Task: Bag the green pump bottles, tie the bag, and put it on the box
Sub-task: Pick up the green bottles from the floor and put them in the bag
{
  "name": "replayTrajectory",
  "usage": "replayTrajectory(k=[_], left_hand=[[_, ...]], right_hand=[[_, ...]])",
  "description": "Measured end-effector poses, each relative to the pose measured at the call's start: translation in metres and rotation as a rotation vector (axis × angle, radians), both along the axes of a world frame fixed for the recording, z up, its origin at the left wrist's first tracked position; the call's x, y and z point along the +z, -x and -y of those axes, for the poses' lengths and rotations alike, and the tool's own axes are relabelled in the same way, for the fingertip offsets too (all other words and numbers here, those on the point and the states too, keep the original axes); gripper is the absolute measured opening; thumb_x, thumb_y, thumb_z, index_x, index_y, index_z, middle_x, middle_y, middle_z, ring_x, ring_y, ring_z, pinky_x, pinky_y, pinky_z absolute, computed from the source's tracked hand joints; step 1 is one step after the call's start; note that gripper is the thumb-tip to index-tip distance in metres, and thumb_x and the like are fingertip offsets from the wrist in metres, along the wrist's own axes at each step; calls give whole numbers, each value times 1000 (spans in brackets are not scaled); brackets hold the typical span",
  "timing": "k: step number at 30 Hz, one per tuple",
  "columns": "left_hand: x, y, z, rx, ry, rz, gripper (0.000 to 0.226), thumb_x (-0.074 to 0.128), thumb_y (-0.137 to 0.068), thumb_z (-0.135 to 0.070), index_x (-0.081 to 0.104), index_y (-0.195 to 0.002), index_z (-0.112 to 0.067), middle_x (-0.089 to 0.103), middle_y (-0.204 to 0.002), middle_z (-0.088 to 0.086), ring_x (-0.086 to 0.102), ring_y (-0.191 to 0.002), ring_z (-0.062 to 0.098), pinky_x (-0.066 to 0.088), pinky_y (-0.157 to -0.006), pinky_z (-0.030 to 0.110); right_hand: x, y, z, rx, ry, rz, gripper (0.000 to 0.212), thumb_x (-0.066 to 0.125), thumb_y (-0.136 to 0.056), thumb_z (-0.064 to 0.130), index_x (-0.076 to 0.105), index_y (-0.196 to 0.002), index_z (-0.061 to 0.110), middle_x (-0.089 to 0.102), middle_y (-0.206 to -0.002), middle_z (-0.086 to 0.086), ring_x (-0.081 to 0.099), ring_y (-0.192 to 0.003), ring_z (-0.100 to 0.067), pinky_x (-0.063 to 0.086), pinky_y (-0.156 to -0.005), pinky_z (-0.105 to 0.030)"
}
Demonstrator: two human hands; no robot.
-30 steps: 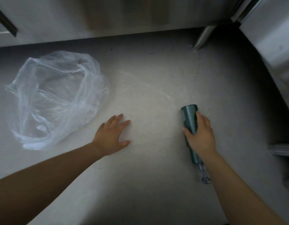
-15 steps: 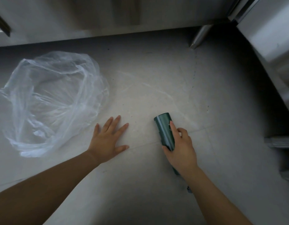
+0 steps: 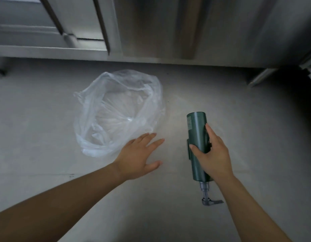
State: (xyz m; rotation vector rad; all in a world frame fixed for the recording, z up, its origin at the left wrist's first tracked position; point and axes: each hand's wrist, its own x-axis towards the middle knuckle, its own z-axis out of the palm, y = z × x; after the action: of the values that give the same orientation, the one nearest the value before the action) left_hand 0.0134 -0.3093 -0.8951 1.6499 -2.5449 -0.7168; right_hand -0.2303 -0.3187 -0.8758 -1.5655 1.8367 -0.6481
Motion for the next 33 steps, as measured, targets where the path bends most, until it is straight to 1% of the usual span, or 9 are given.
replayTrajectory(k=[3,7,10,13,17,21,24,29,33], left_hand=[[21,-24,3,96,128,-88,65,33,-82,-62,27,-142,-36,36,-148,-2,36,-134,16,40,-100,34],[31,-71,12,297,234,-68,60,34,-84,-59,37,-137,-31,46,-140,2,44,-128,22,46,-95,40],[25,-106,10,417,172,25,67,25,-80,-65,37,-137,-32,44,-142,1,42,-129,23,44,-96,42],[15,-118,1,382,36,40,72,22,-76,-68,36,-138,-34,46,-140,-2,45,-126,19,43,-96,36],[4,-110,-12,357,-72,-11,44,47,-91,-47,44,-133,-33,59,-125,-6,55,-112,15,44,-89,28],[3,-104,-27,416,-58,-90,25,51,-92,-38,60,-114,-32,66,-105,-12,60,-95,8,42,-74,20],[6,-93,-41,436,-88,-167,20,51,-91,-40,63,-106,-34,67,-102,-14,61,-86,3,48,-73,22],[14,-85,-49,438,16,-192,26,55,-88,-43,62,-111,-32,64,-112,-12,59,-98,7,46,-80,21],[19,-117,-30,598,210,-79,33,60,-85,-40,60,-116,-28,58,-125,-3,56,-113,20,46,-89,33]], right_hand=[[15,-25,21,58,33,-23,81,70,-80,31,21,-145,33,46,-125,3,43,-101,-7,38,-91,-25],[31,-60,42,134,67,3,82,71,-79,31,22,-145,34,46,-132,-4,44,-103,-8,39,-94,-30],[38,-84,47,196,82,33,81,71,-79,30,23,-145,34,45,-132,-2,44,-102,-7,38,-92,-27],[39,-99,49,236,90,24,81,71,-79,30,24,-145,33,45,-131,-2,44,-100,-7,37,-90,-25],[40,-104,49,242,91,6,80,71,-79,31,24,-144,33,45,-131,-2,44,-101,-8,38,-91,-26],[44,-99,46,233,87,6,81,71,-79,30,24,-144,33,46,-131,-2,45,-101,-8,40,-91,-27],[45,-95,45,226,92,13,80,71,-78,30,25,-144,33,45,-132,-1,45,-101,-8,39,-89,-26],[47,-97,45,231,88,58,80,72,-78,30,25,-143,35,45,-134,0,45,-102,-7,39,-89,-25],[49,-104,42,274,92,67,81,72,-78,30,25,-144,35,43,-124,6,45,-101,-6,38,-88,-24]])
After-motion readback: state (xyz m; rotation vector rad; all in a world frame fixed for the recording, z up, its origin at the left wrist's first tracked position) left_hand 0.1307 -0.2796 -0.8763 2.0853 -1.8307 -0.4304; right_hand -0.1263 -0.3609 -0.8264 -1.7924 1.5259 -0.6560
